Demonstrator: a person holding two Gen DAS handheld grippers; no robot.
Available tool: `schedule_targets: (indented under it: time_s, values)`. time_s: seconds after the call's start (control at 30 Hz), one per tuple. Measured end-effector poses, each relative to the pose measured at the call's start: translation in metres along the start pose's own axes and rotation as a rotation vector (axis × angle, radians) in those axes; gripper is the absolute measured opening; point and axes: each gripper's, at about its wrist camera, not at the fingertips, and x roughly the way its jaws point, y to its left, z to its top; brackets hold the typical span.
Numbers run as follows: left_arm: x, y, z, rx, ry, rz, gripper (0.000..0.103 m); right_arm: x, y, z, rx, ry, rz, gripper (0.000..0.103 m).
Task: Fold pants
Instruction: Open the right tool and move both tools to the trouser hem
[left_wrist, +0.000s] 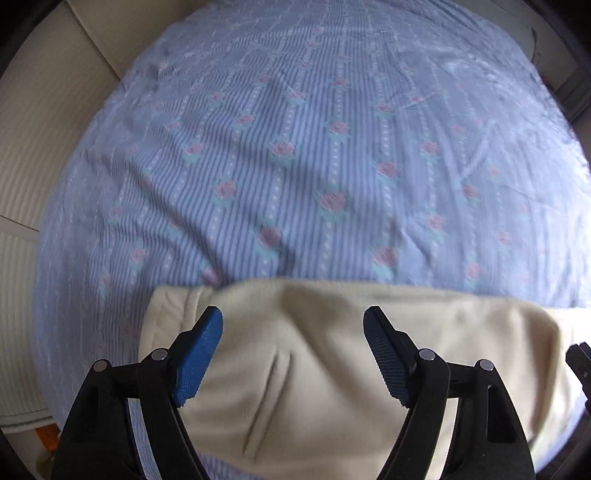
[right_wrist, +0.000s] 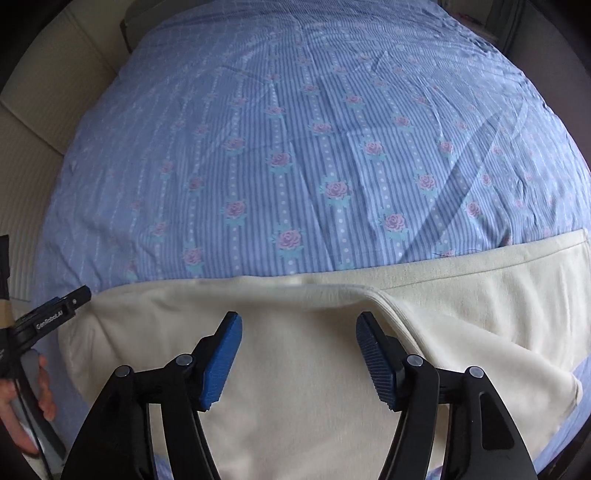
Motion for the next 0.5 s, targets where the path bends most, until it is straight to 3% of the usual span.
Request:
schedule_targets:
  time_s: [0.1,0.27,0.5]
  values:
    - [-0.033,-0.009,-0.030,0.101,-0.050,-0.032,0.078,-0.037,0.006,-0.019,-0.043,-0.050,0.018,0.065]
    - [-0.103,-0.042,-0.095,0.298,-0.137,-0.159,0.078,-0.102,-0.003,-0.072,-0.086,-0.119,0.020,0.066]
    - [-0.174,-0.098,-0.166,0.440,-0.222,-0.288,0.078,-0.183,-0.032,-0.156,0.028,-0.192,-0.011,0.066]
